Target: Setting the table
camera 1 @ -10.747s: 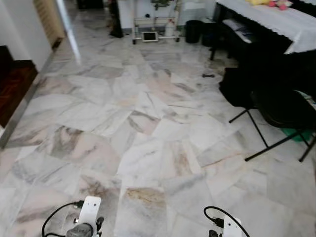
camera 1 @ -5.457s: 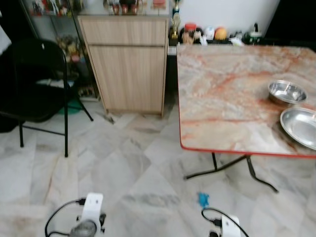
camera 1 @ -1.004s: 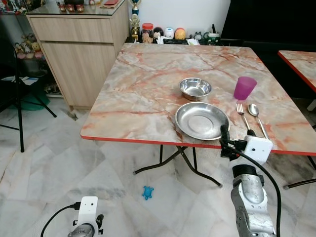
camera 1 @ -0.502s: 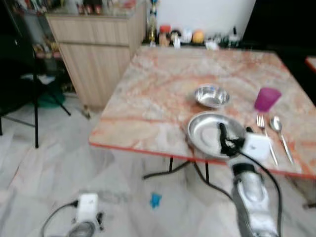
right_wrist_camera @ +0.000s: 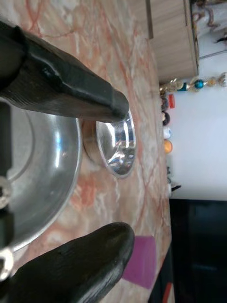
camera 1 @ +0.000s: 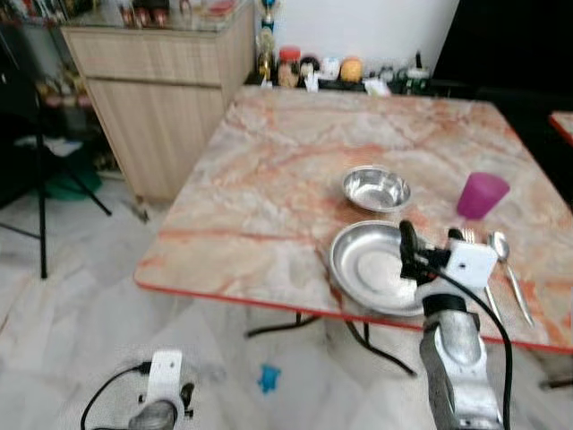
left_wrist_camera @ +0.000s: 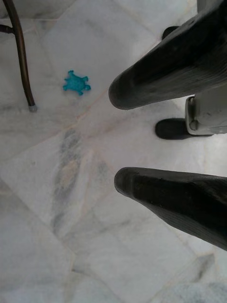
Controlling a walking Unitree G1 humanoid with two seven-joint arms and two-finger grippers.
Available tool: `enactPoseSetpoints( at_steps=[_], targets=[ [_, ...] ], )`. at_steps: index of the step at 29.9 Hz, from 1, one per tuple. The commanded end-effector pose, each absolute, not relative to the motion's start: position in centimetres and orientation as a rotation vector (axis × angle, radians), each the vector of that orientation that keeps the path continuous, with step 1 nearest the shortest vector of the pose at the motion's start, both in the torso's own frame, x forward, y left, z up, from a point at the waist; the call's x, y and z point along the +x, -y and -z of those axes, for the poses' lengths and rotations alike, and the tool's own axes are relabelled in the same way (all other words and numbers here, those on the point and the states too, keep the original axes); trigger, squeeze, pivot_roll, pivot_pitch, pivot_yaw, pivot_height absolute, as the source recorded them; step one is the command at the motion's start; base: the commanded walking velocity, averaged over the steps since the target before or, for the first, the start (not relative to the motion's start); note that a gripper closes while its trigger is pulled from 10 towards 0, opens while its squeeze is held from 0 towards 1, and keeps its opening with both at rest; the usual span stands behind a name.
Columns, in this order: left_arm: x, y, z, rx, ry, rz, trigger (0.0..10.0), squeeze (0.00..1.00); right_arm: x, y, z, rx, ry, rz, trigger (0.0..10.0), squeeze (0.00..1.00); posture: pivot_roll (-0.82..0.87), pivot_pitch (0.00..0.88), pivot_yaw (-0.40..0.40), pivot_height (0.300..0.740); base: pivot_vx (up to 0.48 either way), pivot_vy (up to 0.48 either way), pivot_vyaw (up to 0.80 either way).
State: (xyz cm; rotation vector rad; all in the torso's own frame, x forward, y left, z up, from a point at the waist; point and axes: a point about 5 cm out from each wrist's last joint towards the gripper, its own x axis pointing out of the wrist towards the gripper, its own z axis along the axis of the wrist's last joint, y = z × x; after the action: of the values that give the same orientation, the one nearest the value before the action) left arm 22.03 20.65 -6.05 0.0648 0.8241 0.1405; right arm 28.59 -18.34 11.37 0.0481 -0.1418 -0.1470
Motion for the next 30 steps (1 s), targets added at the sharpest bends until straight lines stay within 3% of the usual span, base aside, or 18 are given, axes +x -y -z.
enactPoseSetpoints(
  at_steps=[1, 8, 18, 30],
  targets=[
    [21.5, -21.1, 6.3, 0.075, -0.846, -0.148, 10.0, 0.00, 28.6, 18.7, -11.5, 0.053, 0.143, 0.169, 10.0, 0.00, 0.01, 0.000, -0.039, 0.740, 0.000, 0.000, 0.00],
    [21.5, -21.0, 6.3, 0.075, -0.848, -0.146, 10.0, 0.00, 29.1, 21.5, -11.1, 0.205, 0.062, 0.334, 10.0, 0.00, 0.01, 0.000, -0.038, 0.740, 0.000, 0.000, 0.00],
    [21.3, -21.1, 6.4, 0.076, -0.850, -0.150, 10.0, 0.00, 29.7, 22.1, -8.0, 0.376, -0.186, 0.363, 10.0, 0.00, 0.01, 0.000, -0.035, 0.740, 0.000, 0.000, 0.00],
    [21.3, -21.3, 6.4, 0.085, -0.847, -0.150, 10.0, 0.00, 29.6, 22.9, -8.3, 0.427, -0.181, 0.371, 10.0, 0.00, 0.01, 0.000, -0.032, 0.740, 0.000, 0.000, 0.00]
  ],
)
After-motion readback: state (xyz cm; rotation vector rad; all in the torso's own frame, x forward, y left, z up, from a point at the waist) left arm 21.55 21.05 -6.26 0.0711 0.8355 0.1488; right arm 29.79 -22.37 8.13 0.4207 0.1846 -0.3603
